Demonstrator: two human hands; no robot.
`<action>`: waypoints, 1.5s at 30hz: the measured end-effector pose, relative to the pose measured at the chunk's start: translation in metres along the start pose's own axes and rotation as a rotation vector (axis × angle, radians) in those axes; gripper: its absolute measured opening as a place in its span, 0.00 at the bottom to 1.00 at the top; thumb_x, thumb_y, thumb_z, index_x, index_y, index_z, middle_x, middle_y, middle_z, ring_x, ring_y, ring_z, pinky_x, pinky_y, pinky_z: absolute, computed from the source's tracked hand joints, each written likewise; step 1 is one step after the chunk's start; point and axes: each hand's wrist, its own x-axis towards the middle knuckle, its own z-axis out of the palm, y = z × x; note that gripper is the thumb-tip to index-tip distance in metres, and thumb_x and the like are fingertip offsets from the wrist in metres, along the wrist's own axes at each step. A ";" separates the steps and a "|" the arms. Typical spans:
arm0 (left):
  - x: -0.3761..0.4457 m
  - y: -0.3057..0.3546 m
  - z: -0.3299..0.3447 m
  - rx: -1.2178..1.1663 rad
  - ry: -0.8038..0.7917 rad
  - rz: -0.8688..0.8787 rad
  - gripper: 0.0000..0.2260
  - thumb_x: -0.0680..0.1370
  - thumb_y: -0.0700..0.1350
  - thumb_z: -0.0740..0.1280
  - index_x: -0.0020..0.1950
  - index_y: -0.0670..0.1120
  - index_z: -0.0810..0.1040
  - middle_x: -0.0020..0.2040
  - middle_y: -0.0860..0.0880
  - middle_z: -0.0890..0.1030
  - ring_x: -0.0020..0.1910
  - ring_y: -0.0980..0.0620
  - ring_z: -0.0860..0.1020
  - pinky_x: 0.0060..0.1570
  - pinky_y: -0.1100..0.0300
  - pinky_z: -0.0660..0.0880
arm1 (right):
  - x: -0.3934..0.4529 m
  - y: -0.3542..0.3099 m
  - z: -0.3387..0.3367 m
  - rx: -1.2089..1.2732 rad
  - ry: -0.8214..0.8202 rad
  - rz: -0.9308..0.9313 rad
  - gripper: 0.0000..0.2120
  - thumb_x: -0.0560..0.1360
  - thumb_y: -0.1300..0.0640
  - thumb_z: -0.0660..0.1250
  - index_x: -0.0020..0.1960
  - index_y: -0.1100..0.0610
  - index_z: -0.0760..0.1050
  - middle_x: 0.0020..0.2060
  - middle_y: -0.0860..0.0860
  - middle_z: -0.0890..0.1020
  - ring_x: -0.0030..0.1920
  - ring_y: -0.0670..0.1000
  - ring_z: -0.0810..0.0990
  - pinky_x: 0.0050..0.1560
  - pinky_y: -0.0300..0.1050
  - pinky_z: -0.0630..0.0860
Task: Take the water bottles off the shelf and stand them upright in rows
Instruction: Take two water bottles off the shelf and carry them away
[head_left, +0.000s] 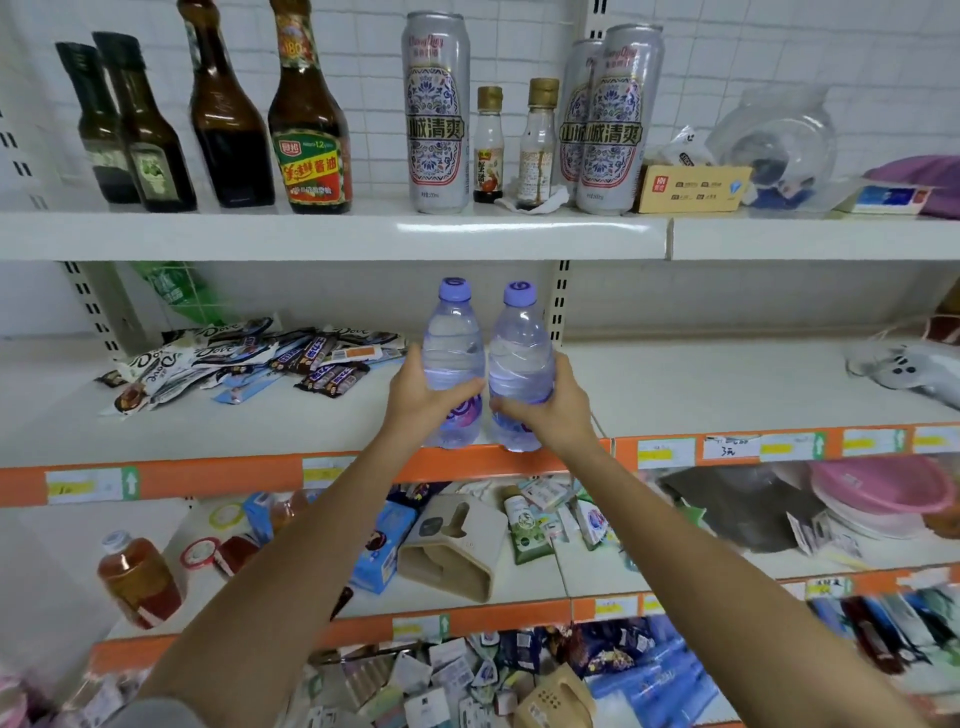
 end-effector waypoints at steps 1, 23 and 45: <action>-0.006 0.002 0.003 -0.005 -0.039 0.022 0.24 0.66 0.46 0.76 0.57 0.50 0.69 0.53 0.50 0.78 0.51 0.53 0.77 0.48 0.62 0.73 | -0.010 0.001 -0.008 0.013 0.019 0.000 0.31 0.59 0.53 0.79 0.57 0.51 0.68 0.52 0.50 0.80 0.51 0.52 0.79 0.51 0.45 0.76; -0.289 0.085 0.361 -0.209 -1.234 -0.077 0.08 0.69 0.38 0.74 0.42 0.49 0.78 0.30 0.60 0.82 0.33 0.65 0.80 0.41 0.63 0.73 | -0.373 0.096 -0.342 -0.144 1.166 0.646 0.31 0.50 0.49 0.73 0.49 0.58 0.69 0.43 0.51 0.79 0.38 0.46 0.78 0.33 0.31 0.70; -0.544 0.234 0.729 -0.209 -1.601 -0.063 0.21 0.64 0.44 0.78 0.53 0.44 0.74 0.44 0.52 0.81 0.42 0.54 0.80 0.41 0.62 0.76 | -0.569 0.155 -0.699 -0.247 1.509 0.836 0.31 0.53 0.50 0.75 0.52 0.55 0.68 0.43 0.45 0.79 0.41 0.45 0.79 0.37 0.39 0.73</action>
